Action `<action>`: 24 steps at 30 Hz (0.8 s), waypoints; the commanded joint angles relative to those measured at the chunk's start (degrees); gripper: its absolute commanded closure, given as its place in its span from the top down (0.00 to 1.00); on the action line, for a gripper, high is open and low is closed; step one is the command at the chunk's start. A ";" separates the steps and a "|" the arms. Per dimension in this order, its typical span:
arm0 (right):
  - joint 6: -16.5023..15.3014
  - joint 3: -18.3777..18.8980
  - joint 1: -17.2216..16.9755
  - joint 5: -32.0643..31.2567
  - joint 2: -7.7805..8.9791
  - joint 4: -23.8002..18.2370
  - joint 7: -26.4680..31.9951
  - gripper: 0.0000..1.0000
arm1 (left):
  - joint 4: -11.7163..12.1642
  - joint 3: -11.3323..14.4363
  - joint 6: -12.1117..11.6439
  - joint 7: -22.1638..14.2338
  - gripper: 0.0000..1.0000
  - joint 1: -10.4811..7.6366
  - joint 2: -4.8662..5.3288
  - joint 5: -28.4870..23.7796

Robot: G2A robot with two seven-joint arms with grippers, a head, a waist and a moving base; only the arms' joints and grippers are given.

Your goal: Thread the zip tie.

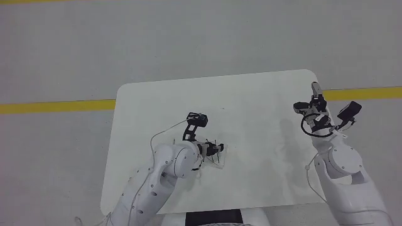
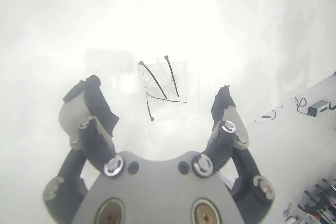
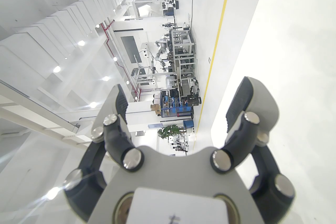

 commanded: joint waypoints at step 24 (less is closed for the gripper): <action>0.00 0.00 0.00 0.00 0.00 0.00 0.00 1.00 | 2.53 1.20 -1.81 0.09 1.00 -0.39 -1.74 0.42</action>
